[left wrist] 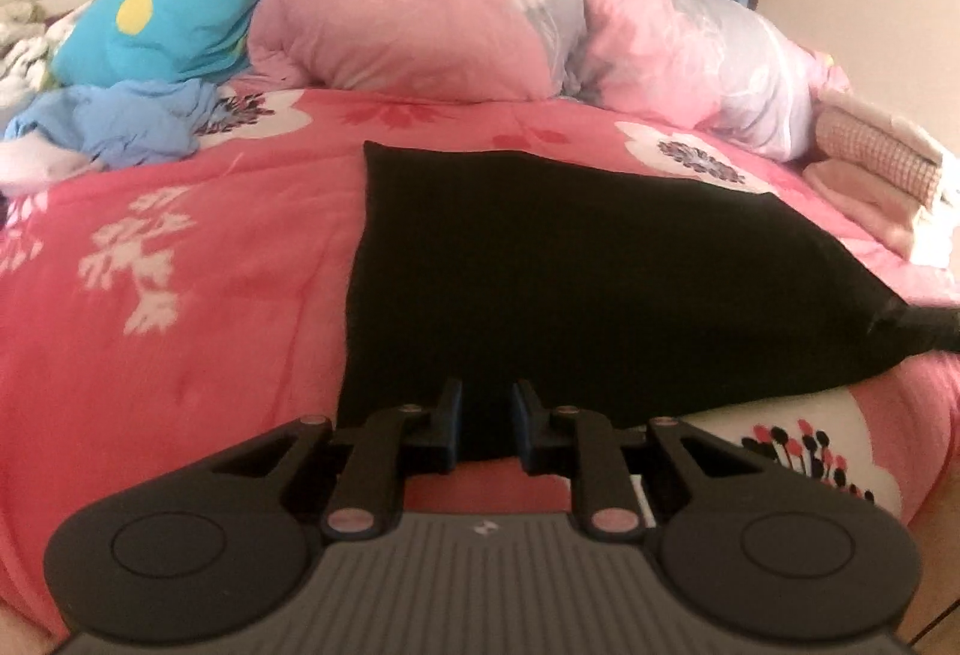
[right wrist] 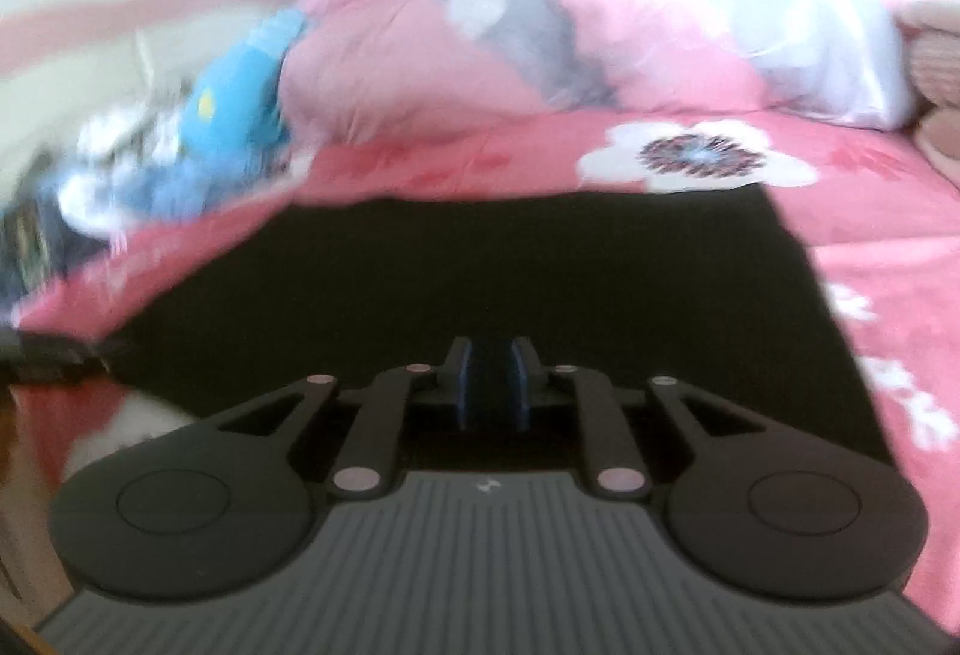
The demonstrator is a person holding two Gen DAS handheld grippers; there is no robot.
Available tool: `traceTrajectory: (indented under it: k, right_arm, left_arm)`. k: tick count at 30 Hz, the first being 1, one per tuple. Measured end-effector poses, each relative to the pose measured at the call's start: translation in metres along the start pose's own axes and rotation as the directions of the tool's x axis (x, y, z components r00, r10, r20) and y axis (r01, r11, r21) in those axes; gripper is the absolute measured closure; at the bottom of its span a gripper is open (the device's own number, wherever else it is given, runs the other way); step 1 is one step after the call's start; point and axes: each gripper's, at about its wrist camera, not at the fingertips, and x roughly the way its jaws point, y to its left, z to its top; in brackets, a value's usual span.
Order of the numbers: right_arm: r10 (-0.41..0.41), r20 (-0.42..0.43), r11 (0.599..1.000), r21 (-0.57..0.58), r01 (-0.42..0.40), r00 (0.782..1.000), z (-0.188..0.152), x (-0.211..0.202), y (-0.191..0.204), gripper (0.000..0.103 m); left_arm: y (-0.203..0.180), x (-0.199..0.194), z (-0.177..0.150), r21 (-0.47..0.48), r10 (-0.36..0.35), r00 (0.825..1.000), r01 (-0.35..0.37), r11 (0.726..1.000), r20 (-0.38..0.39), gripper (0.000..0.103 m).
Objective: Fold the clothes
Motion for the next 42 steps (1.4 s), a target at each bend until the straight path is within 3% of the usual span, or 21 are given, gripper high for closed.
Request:
traceTrajectory:
  k: [6,9,11,16,20,22,26,28,31,33,36,38,41,42]
  right_arm:
    - [-0.053,-0.051,0.993,-0.111,0.047,0.997,-0.033,-0.026,0.011,0.087]
    - [-0.093,-0.109,0.988,-0.13,0.078,0.99,-0.025,-0.043,0.01,0.086]
    - [-0.116,-0.09,0.983,-0.15,0.102,0.989,-0.009,-0.044,0.014,0.086]
    - [0.063,-0.003,0.981,-0.182,-0.062,0.998,0.024,-0.01,0.047,0.086]
    - [0.154,-0.124,0.965,-0.194,-0.176,0.98,0.004,0.026,0.07,0.085]
    - [0.17,-0.134,0.973,-0.137,-0.188,0.976,-0.01,0.021,0.068,0.085]
    - [0.235,-0.219,0.971,0.015,-0.237,0.947,0.0,0.002,0.053,0.085]
    - [0.246,-0.19,0.969,0.057,-0.239,0.95,0.014,0.001,0.053,0.084]
    - [0.314,-0.116,0.949,0.066,-0.308,0.942,0.035,0.018,0.067,0.083]
    - [0.351,-0.111,0.936,0.042,-0.349,0.93,0.038,0.038,0.084,0.084]
    - [0.36,-0.242,0.931,0.03,-0.364,0.901,0.02,0.074,0.113,0.084]
    - [0.369,-0.249,0.924,-0.006,-0.383,0.895,0.008,0.065,0.128,0.084]
    - [0.437,-0.294,0.887,-0.018,-0.462,0.85,0.015,0.049,0.139,0.085]
    - [0.453,-0.288,0.88,-0.006,-0.475,0.844,0.022,0.049,0.138,0.086]
  left_arm:
    - [0.007,-0.002,-0.002,-0.021,-0.038,0.999,0.038,0.999,0.011,0.083]
    - [0.01,-0.004,-0.004,-0.033,-0.051,0.999,0.051,0.998,0.013,0.083]
    - [0.01,-0.006,-0.005,-0.034,-0.049,0.999,0.05,0.998,0.015,0.083]
    - [0.01,-0.013,-0.006,-0.045,-0.03,1.0,0.03,0.999,0.01,0.08]
    - [0.016,-0.017,-0.008,-0.062,-0.029,1.0,0.03,0.998,0.013,0.08]
    - [0.02,-0.018,-0.009,-0.072,-0.041,0.999,0.042,0.996,0.017,0.08]
    - [0.026,-0.017,-0.01,-0.102,-0.065,0.998,0.067,0.992,0.022,0.08]
    - [0.027,-0.019,-0.011,-0.107,-0.066,0.997,0.069,0.992,0.025,0.08]
    - [0.029,-0.024,-0.013,-0.117,-0.057,0.998,0.06,0.991,0.029,0.078]
    - [0.032,-0.027,-0.014,-0.132,-0.059,0.998,0.063,0.989,0.031,0.078]
    - [0.036,-0.029,-0.016,-0.145,-0.071,0.997,0.076,0.987,0.037,0.077]
    - [0.04,-0.028,-0.017,-0.156,-0.085,0.996,0.09,0.984,0.041,0.077]
    - [0.045,-0.025,-0.017,-0.176,-0.103,0.994,0.11,0.978,0.044,0.077]
    - [0.045,-0.026,-0.018,-0.177,-0.105,0.993,0.111,0.978,0.046,0.077]
